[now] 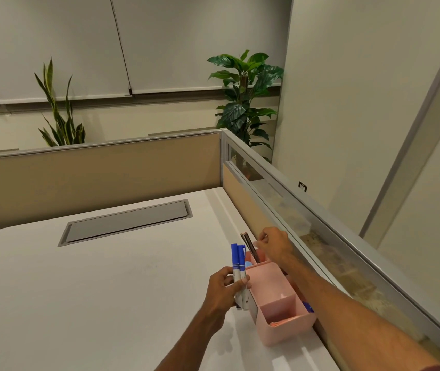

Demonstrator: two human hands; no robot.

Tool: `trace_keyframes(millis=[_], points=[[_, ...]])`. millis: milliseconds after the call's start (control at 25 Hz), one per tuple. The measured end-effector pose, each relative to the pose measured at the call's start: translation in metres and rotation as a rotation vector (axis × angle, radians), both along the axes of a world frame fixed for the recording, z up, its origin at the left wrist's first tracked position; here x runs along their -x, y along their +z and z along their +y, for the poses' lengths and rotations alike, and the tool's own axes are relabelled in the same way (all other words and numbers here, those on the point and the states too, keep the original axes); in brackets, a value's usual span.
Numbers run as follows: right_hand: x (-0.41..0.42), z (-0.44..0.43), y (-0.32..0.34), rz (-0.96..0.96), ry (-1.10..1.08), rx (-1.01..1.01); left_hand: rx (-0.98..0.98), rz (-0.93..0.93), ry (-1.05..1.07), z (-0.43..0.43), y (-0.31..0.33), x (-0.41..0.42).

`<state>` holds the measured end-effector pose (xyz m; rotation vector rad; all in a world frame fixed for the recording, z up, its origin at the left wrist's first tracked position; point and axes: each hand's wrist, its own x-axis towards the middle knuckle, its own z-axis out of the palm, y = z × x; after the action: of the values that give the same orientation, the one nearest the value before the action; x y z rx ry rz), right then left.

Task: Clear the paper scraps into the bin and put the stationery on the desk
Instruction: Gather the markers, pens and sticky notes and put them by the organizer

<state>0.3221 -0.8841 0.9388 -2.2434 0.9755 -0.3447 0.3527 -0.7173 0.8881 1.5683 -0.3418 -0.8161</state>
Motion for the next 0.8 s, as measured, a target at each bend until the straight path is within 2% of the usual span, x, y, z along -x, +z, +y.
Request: trace_keyframes(millis=[120, 200, 320, 600, 800], points=[[0.013, 0.007, 0.034, -0.082, 0.238, -0.227, 0.023, -0.014, -0.088, 0.000, 0.007, 0.006], [0.021, 0.010, 0.053, 0.051, 0.472, -0.341, 0.026, -0.031, -0.146, -0.001, 0.014, 0.010], [0.033, 0.011, 0.070, 0.235, 0.652, -0.223, 0.032, -0.054, -0.202, -0.001, 0.022, 0.018], [0.059, 0.014, 0.091, 0.244, 0.604, -0.089, 0.007, -0.158, -0.268, -0.005, 0.037, 0.033], [0.079, 0.008, 0.103, 0.247, 0.478, 0.132, -0.066, -0.450, -0.227, -0.002, 0.035, 0.036]])
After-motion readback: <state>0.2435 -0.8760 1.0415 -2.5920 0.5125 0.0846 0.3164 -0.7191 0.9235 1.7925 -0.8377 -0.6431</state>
